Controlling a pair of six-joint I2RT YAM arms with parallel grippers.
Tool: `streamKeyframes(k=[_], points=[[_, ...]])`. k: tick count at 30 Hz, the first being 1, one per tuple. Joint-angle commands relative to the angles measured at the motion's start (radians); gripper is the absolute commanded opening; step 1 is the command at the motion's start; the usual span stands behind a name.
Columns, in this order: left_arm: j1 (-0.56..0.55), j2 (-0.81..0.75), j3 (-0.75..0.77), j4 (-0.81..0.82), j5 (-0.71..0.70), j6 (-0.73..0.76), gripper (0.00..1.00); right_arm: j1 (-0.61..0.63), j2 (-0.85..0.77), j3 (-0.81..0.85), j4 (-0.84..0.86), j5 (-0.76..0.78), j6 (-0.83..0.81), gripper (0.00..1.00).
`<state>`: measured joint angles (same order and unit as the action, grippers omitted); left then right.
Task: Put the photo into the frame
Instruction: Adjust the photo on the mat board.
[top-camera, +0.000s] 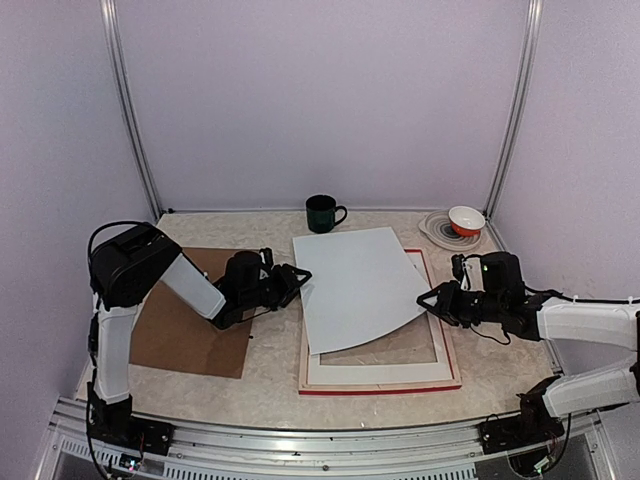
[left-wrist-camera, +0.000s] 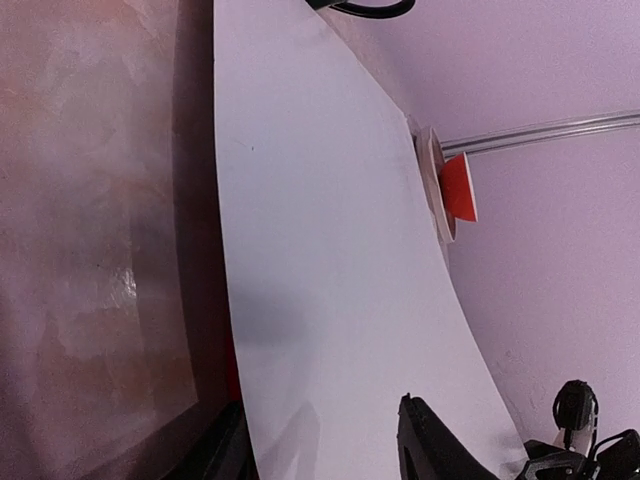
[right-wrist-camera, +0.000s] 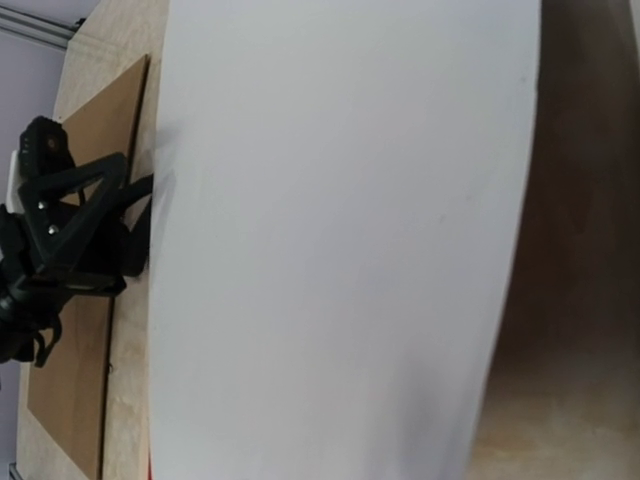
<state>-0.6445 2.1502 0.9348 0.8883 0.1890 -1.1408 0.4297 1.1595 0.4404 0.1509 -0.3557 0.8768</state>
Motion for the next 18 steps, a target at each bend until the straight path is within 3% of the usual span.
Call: streamKeyframes(k=[1, 12, 18], points=[[0.005, 0.019, -0.012, 0.069, 0.023, -0.018, 0.43, -0.007, 0.005, -0.009, 0.028, -0.005, 0.002, 0.32], [0.005, 0.036, -0.02, 0.121, 0.053, -0.024, 0.2, -0.007, 0.006, -0.017, 0.036, -0.007, 0.006, 0.32], [0.006, 0.035, -0.027, 0.149, 0.067, -0.025, 0.0, -0.006, -0.001, -0.022, 0.035, -0.006, 0.005, 0.32]])
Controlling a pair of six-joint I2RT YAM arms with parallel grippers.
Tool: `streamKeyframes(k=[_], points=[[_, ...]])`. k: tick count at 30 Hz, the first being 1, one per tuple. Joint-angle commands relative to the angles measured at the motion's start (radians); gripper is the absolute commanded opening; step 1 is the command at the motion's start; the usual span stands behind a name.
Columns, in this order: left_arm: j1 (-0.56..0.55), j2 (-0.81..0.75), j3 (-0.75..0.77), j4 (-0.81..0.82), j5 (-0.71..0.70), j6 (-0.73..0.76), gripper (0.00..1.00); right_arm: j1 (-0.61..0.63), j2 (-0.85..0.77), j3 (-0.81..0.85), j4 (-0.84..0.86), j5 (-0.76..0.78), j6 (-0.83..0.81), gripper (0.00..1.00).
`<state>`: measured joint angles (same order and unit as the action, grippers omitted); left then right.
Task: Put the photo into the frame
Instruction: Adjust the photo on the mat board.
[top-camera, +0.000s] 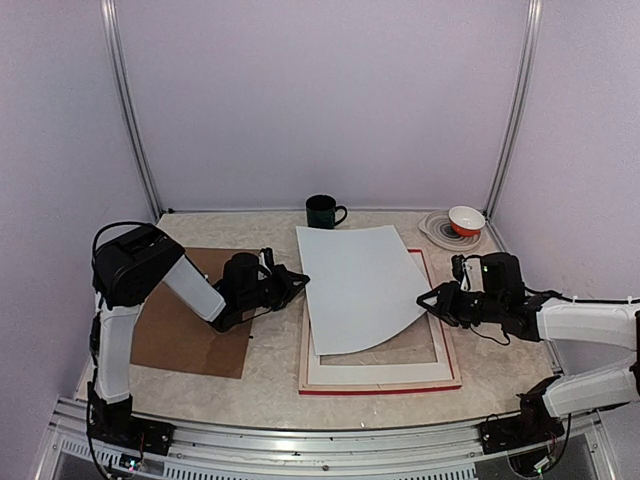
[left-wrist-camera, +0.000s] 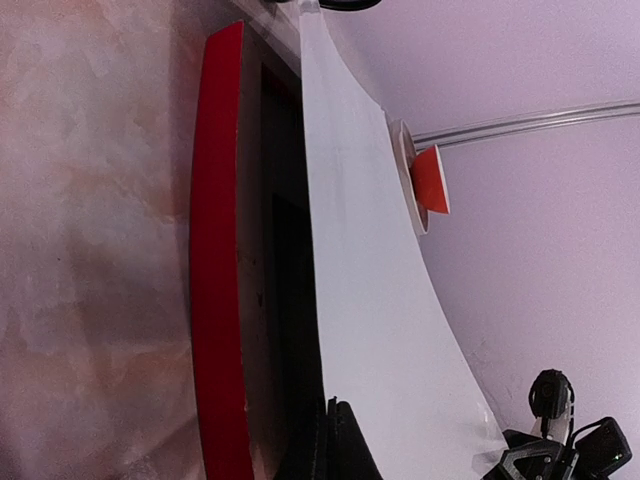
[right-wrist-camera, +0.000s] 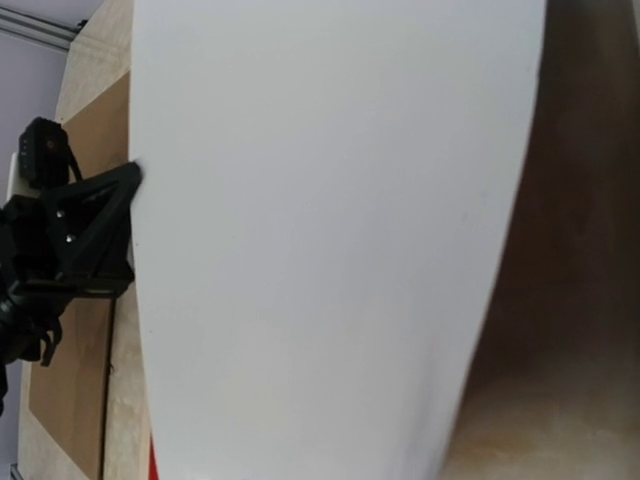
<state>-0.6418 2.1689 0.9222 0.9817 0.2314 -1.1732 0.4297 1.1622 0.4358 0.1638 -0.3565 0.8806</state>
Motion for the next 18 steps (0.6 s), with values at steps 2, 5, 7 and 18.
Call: streamKeyframes(k=[2, 5, 7, 18], points=[[0.004, 0.012, -0.018, 0.061, 0.028, 0.005, 0.0, -0.007, -0.009, -0.017, 0.021, -0.004, 0.0, 0.32], [0.004, 0.002, -0.024, 0.064, 0.032, 0.004, 0.0, -0.006, -0.017, -0.02, 0.017, 0.001, -0.003, 0.32], [0.004, -0.002, -0.028, 0.067, 0.037, 0.002, 0.0, -0.007, -0.019, -0.022, 0.016, 0.002, -0.005, 0.33], [0.004, -0.077, -0.083, 0.06, 0.07, -0.002, 0.0, -0.008, -0.029, -0.013, 0.004, -0.006, -0.032, 0.64]])
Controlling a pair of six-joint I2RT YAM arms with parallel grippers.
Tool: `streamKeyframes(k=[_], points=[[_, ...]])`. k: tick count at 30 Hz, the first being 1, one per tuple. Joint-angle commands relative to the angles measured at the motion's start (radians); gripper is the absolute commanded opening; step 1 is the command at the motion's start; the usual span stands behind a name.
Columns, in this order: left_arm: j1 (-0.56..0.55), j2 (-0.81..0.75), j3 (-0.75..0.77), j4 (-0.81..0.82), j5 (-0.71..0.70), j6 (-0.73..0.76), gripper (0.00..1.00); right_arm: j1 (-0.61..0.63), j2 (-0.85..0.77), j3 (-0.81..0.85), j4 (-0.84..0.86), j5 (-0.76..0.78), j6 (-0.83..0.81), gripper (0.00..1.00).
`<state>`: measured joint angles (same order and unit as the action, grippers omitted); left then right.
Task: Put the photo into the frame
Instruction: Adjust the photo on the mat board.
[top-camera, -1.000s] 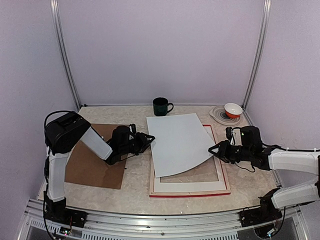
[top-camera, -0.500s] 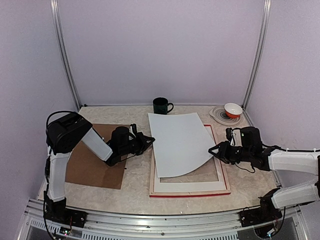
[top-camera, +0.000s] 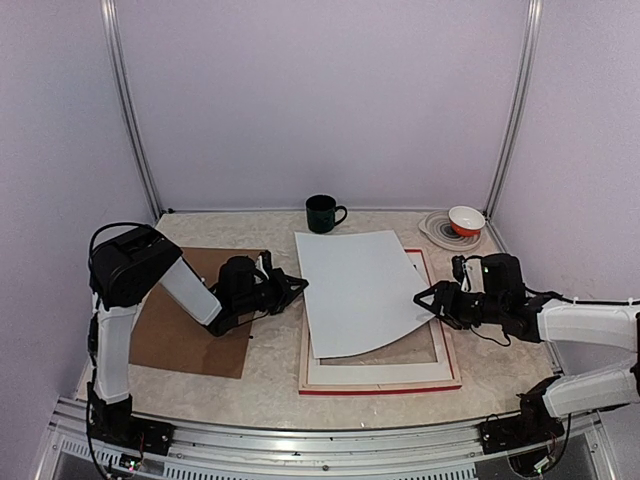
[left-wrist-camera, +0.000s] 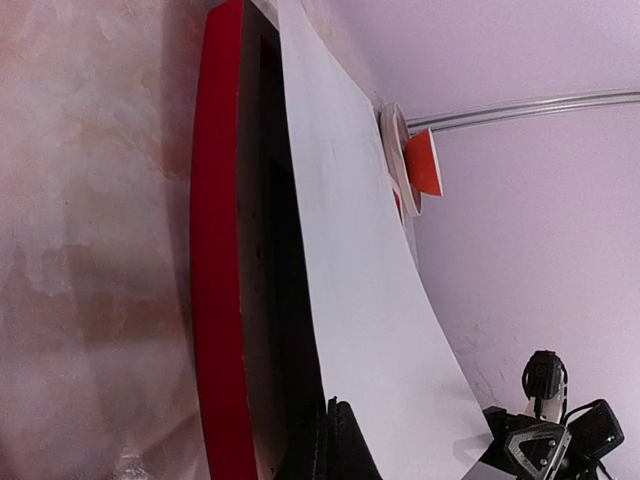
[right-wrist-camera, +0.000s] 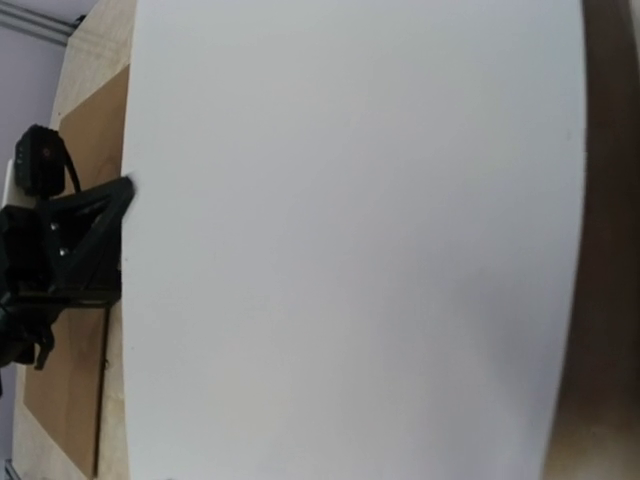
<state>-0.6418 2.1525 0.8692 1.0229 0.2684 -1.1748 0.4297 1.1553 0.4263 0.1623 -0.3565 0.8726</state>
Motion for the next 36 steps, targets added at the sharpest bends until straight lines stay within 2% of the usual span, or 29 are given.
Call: streamKeyframes(k=[1, 10, 17, 30, 36], points=[[0.004, -0.072, -0.038, 0.014, 0.035, 0.0, 0.0, -0.008, -0.022, -0.001, 0.005, -0.009, -0.029, 0.65], [0.007, -0.119, -0.098, 0.02, 0.088, -0.008, 0.0, -0.008, 0.002, 0.024, 0.008, -0.037, -0.06, 0.71], [0.008, -0.144, -0.102, -0.041, 0.11, 0.032, 0.0, -0.009, 0.005, 0.041, -0.019, -0.038, -0.087, 0.77], [0.006, -0.16, -0.073, -0.123, 0.155, 0.069, 0.0, -0.018, -0.014, 0.097, -0.196, 0.116, -0.121, 0.93], [-0.005, -0.163, -0.055, -0.182, 0.146, 0.072, 0.0, -0.023, 0.016, 0.126, -0.252, 0.189, -0.135, 0.97]])
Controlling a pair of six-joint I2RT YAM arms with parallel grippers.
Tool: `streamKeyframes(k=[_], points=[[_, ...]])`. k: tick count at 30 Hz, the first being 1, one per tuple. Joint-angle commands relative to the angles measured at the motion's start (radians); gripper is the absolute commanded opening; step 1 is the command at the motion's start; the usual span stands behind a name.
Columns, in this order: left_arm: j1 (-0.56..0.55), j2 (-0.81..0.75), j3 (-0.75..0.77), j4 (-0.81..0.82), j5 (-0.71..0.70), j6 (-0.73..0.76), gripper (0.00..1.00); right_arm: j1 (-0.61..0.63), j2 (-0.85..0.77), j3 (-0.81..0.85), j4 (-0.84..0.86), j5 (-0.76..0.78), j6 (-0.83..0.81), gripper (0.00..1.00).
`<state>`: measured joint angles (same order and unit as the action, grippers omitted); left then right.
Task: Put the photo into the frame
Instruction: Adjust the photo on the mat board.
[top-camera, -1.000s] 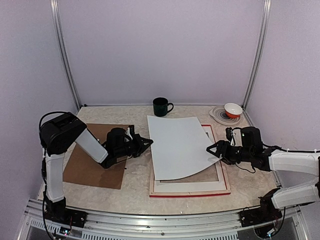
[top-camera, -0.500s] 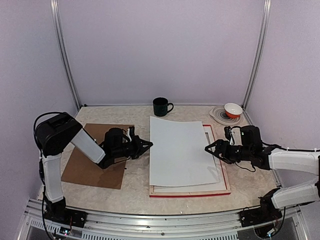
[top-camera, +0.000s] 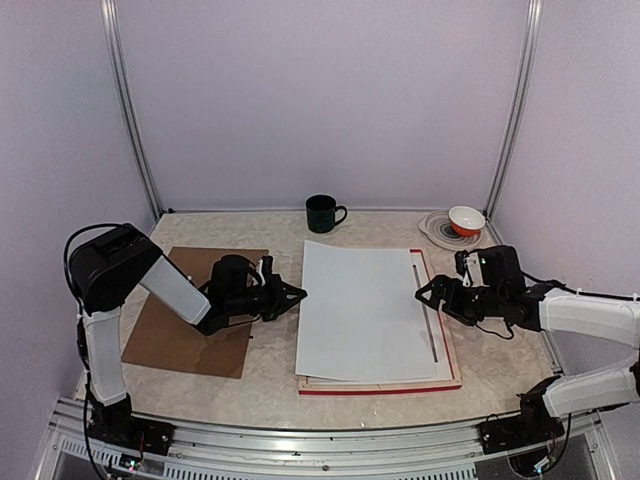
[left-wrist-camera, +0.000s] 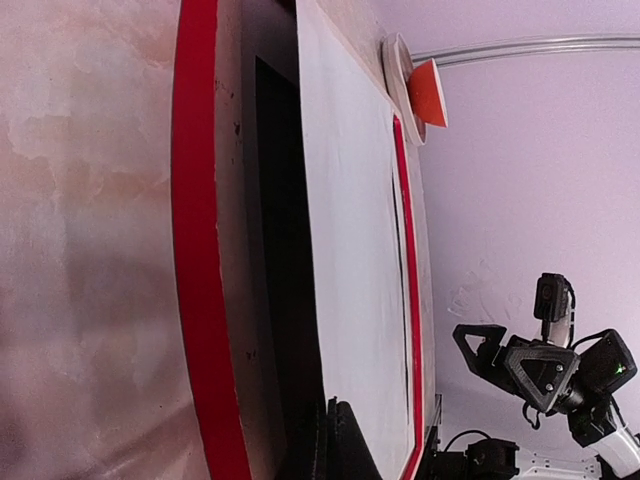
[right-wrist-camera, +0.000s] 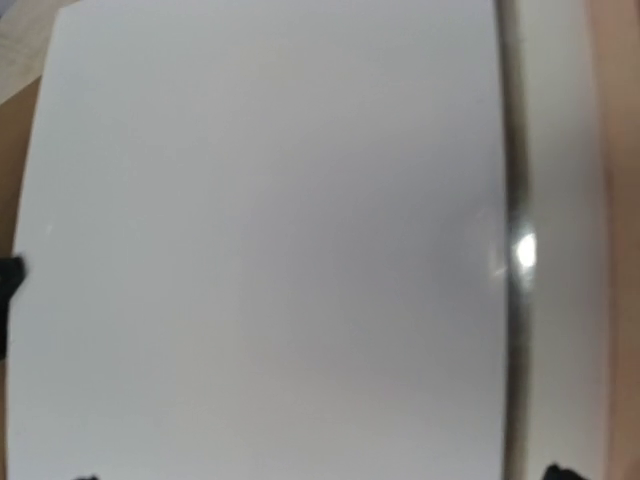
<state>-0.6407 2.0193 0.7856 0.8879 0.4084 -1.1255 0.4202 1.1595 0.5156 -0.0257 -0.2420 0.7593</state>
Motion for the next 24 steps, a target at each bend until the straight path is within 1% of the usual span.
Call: streamKeyframes(k=[1, 9, 24], points=[[-0.009, -0.032, 0.029, -0.055, 0.0, 0.023, 0.0, -0.014, 0.022, 0.039, -0.068, 0.081, -0.024, 0.97], [-0.016, -0.022, 0.04, -0.076, -0.012, -0.015, 0.0, -0.014, 0.101, 0.04, -0.055, 0.086, -0.035, 0.99], [-0.057, -0.018, 0.098, -0.142, -0.048, 0.011, 0.0, -0.014, 0.159, 0.02, -0.007, 0.08, -0.029, 0.99]])
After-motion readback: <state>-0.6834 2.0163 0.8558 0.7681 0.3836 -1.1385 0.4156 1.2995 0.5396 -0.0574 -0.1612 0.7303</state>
